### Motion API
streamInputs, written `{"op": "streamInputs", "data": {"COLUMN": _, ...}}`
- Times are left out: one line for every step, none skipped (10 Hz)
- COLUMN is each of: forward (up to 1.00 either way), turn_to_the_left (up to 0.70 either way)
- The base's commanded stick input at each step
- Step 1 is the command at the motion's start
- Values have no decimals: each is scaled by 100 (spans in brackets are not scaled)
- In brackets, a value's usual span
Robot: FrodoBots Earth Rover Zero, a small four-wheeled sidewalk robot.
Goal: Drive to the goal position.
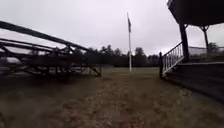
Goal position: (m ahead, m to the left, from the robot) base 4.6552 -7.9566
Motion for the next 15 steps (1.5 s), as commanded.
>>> {"op": "streamInputs", "data": {"forward": 70, "turn_to_the_left": 0}}
{"op": "streamInputs", "data": {"forward": 70, "turn_to_the_left": 0}}
{"op": "streamInputs", "data": {"forward": 70, "turn_to_the_left": 0}}
{"op": "streamInputs", "data": {"forward": 70, "turn_to_the_left": 0}}
{"op": "streamInputs", "data": {"forward": 70, "turn_to_the_left": 0}}
{"op": "streamInputs", "data": {"forward": 70, "turn_to_the_left": 0}}
{"op": "streamInputs", "data": {"forward": 70, "turn_to_the_left": 0}}
{"op": "streamInputs", "data": {"forward": 70, "turn_to_the_left": 0}}
{"op": "streamInputs", "data": {"forward": 70, "turn_to_the_left": 0}}
{"op": "streamInputs", "data": {"forward": 70, "turn_to_the_left": 0}}
{"op": "streamInputs", "data": {"forward": 70, "turn_to_the_left": 0}}
{"op": "streamInputs", "data": {"forward": 70, "turn_to_the_left": 0}}
{"op": "streamInputs", "data": {"forward": 70, "turn_to_the_left": 0}}
{"op": "streamInputs", "data": {"forward": 70, "turn_to_the_left": 0}}
{"op": "streamInputs", "data": {"forward": 70, "turn_to_the_left": 0}}
